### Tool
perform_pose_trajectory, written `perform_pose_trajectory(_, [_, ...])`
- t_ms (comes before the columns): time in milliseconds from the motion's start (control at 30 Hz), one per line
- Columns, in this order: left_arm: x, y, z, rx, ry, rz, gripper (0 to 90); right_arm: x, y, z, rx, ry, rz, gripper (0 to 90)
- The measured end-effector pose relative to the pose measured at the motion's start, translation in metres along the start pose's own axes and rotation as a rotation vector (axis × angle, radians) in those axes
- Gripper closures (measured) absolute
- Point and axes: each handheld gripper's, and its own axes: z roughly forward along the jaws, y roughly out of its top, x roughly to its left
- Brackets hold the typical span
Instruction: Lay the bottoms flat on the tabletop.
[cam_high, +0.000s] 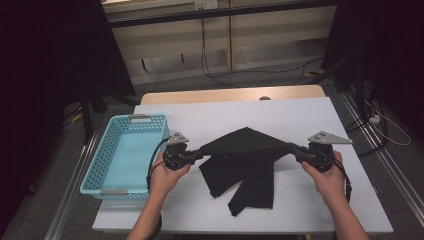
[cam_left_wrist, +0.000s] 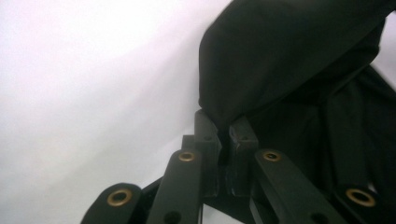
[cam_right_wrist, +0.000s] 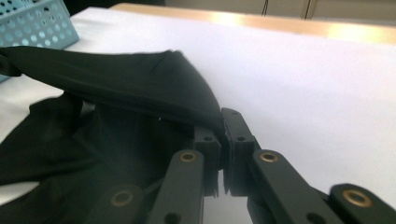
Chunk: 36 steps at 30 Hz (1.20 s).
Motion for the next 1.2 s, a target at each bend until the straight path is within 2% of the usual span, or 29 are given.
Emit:
perform_pose_trajectory(100, [0.0,0.008,-0.007,-0.01,0.004,-0.004,85.2,0.0,0.01,-0.001,-0.009,-0.003,-0.009,86.1])
perform_pose_trajectory(200, [-0.002,0.026,-0.025,-0.035,0.006,-0.017,85.3,0.002,0.022,0.0,-0.018,0.0,-0.024,86.1])
perform_pose_trajectory(300, [0.0,0.034,-0.035,-0.047,0.018,-0.019,85.3,0.007,0.034,0.002,-0.023,0.009,-0.048,86.1])
perform_pose_trajectory(333, [0.004,0.042,-0.044,-0.06,0.031,-0.021,85.4,0.009,0.039,0.003,-0.028,0.013,-0.052,86.2])
perform_pose_trajectory(433, [0.008,0.049,-0.053,-0.078,0.038,-0.034,85.4,0.013,0.047,0.005,-0.033,0.02,-0.064,86.2])
perform_pose_trajectory(467, [0.012,0.056,-0.062,-0.097,0.046,-0.035,85.5,0.016,0.056,0.007,-0.036,0.021,-0.076,86.2])
perform_pose_trajectory(500, [0.012,0.056,-0.062,-0.097,0.046,-0.035,85.5,0.016,0.056,0.007,-0.036,0.021,-0.076,86.2])
perform_pose_trajectory(533, [0.013,0.064,-0.071,-0.112,0.054,-0.03,85.5,0.018,0.066,0.007,-0.048,0.022,-0.08,86.2])
perform_pose_trajectory(633, [0.014,0.074,-0.078,-0.133,0.054,-0.025,85.5,0.017,0.079,0.005,-0.073,0.019,-0.073,86.1])
perform_pose_trajectory(700, [0.014,0.075,-0.078,-0.135,0.053,-0.026,85.5,0.016,0.081,0.006,-0.078,0.017,-0.07,86.1])
perform_pose_trajectory(733, [0.013,0.073,-0.071,-0.105,0.053,-0.021,85.5,0.016,0.081,0.007,-0.072,0.013,-0.066,86.1])
perform_pose_trajectory(767, [0.013,0.073,-0.071,-0.105,0.053,-0.021,85.5,0.014,0.079,0.008,-0.067,0.015,-0.062,86.1])
perform_pose_trajectory(833, [0.015,0.067,-0.058,-0.066,0.041,-0.033,85.5,0.011,0.071,0.01,-0.054,0.012,-0.045,86.2])
perform_pose_trajectory(1033, [0.016,0.055,-0.039,-0.032,0.032,-0.056,85.5,0.007,0.048,0.016,-0.012,0.012,-0.028,86.1])
perform_pose_trajectory(1200, [0.018,0.052,-0.031,-0.015,0.029,-0.069,85.5,0.005,0.041,0.019,0.006,0.008,-0.03,86.1])
